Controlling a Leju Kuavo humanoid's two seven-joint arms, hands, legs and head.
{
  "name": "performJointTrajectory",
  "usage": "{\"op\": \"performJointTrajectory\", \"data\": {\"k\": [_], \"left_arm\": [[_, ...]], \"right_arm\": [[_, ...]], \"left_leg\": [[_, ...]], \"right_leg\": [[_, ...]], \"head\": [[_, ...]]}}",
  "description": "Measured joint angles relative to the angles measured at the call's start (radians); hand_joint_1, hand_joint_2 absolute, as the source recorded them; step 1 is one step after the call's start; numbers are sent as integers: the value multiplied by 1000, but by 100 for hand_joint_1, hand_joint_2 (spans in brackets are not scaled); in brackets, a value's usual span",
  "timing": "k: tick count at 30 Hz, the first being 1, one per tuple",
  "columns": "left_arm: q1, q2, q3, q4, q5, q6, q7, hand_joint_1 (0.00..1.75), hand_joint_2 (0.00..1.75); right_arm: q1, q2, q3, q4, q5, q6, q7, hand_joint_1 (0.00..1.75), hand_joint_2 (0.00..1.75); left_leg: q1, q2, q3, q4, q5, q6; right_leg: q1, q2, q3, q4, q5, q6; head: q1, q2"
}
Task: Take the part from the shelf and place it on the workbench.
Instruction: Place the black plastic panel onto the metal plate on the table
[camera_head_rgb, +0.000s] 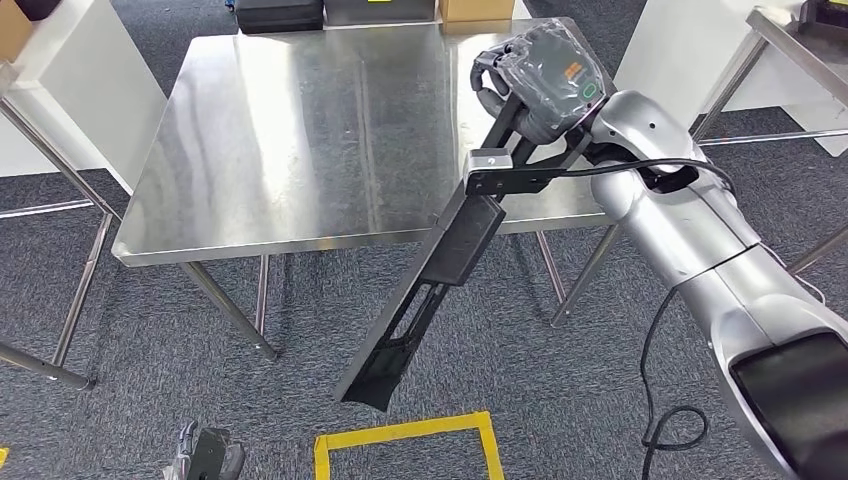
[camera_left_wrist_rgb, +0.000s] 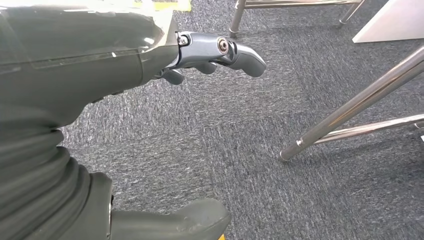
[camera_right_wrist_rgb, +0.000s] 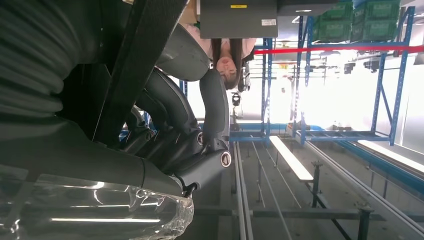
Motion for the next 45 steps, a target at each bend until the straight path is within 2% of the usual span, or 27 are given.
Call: {"op": "performJointTrajectory", "data": {"k": [11,14,17,18,20,22,23,24,25,27,28,29,31,32,34,35,38,39,40,42,43,44,45], "left_arm": [[0,1,-3,0,4,-22,20,0,175],[0,4,-4,0,2,-24,27,0,175],[0,7,-9,0,1,-32,31,0,175],[0,7,-11,0,0,-32,32,0,175],[-1,8,-13,0,0,-31,32,0,175],[-2,9,-14,0,-1,-30,32,0,175],[-1,8,-14,0,-1,-30,32,0,175],[0,7,-15,0,-1,-30,32,0,175],[0,6,-16,0,-1,-29,32,0,175],[0,6,-18,0,-1,-29,32,0,175],[0,7,-19,0,-1,-28,32,0,175],[0,8,-20,0,-1,-28,32,0,175],[1,10,-22,0,-1,-27,32,0,175],[2,10,-22,0,-2,-27,32,0,175],[2,11,-24,0,-2,-26,32,0,175],[1,11,-25,0,-2,-25,32,0,175],[2,11,-27,0,-3,-24,32,0,175],[3,11,-28,0,-3,-24,32,0,175],[4,11,-28,0,-3,-24,32,0,175],[4,12,-28,0,-3,-24,32,0,175],[3,13,-28,0,-3,-24,32,0,175],[2,14,-28,0,-4,-24,32,0,175],[1,15,-29,0,-5,-24,31,0,175]], "right_arm": [[-8,-3,0,23,10,-1,1,162,175],[-10,-4,1,30,9,0,-2,162,175],[-12,-6,2,35,5,0,-4,162,175],[-14,-8,2,35,3,0,-6,162,175],[-20,-9,2,37,0,0,-8,162,175],[-22,-11,4,38,-1,0,-10,162,175],[-20,-13,6,39,-1,0,-10,162,175],[-18,-14,8,40,0,0,-11,162,175],[-17,-15,10,41,0,1,-11,162,175],[-16,-16,12,42,0,1,-11,162,175],[-17,-17,14,42,0,2,-11,162,175],[-16,-18,16,42,0,3,-11,162,175],[-13,-20,19,43,0,5,-12,162,175],[-12,-21,19,43,0,6,-12,162,175],[-14,-23,19,43,1,6,-12,162,175],[-17,-23,19,43,1,6,-12,162,175],[-17,-23,23,43,1,6,-12,162,175],[-15,-23,24,43,1,6,-12,162,175],[-14,-23,24,43,1,6,-12,162,175],[-14,-23,24,43,1,6,-12,162,175],[-15,-23,24,43,1,6,-12,162,175],[-16,-24,24,43,1,6,-12,162,175],[-16,-24,24,44,0,6,-12,162,175]], "left_leg": [[1,0,-1,1,-1,1],[0,0,-4,5,-4,6],[2,0,7,-11,-5,22],[4,0,15,-19,-3,28],[10,0,28,-26,0,35],[12,0,28,-26,1,36],[13,-1,28,-25,0,34],[15,-2,27,-24,-1,31],[19,-4,28,-22,-3,26],[28,-6,29,-15,-10,9],[30,-7,29,-10,-14,0],[30,-7,26,-6,-18,-9],[29,-8,23,0,-21,-22],[31,-8,22,1,-24,-27],[35,-3,10,29,-37,-36],[35,1,-12,72,-54,-40],[34,7,-126,253,-116,-43],[32,7,-150,277,-114,-38],[29,7,-155,263,-92,-30],[15,7,-113,141,-8,0],[6,11,-86,78,21,16],[-2,14,-65,32,37,26],[-9,17,-54,10,40,33]], "right_leg": [[-3,0,0,-1,1,1],[-14,0,2,-4,2,4],[-12,0,4,11,12,18],[-11,1,0,26,6,21],[-13,4,-34,92,-35,17],[-15,5,-94,215,-87,18],[-17,6,-118,259,-103,22],[-21,6,-127,271,-104,28],[-25,6,-117,241,-88,35],[-36,6,-60,111,-32,53],[-35,7,-39,54,-17,54],[-34,8,-24,22,-7,49],[-29,8,-20,15,-9,23],[-31,8,-15,17,-2,14],[-33,9,-8,16,-1,5],[-33,10,-4,16,-2,1],[-22,11,6,16,-14,-15],[-16,12,11,16,-19,-20],[-10,12,18,16,-24,-24],[-2,12,35,14,-37,-30],[3,12,42,13,-44,-30],[4,13,47,11,-49,-28],[4,12,49,9,-53,-26]], "head": [[0,0],[0,0],[0,0],[0,0],[2,0],[3,0],[2,0],[3,0],[2,0],[3,0],[4,0],[6,0],[3,0],[0,0],[-4,0],[-4,0],[-5,0],[-5,0],[-5,0],[-5,0],[-2,0],[0,0],[1,0]]}}
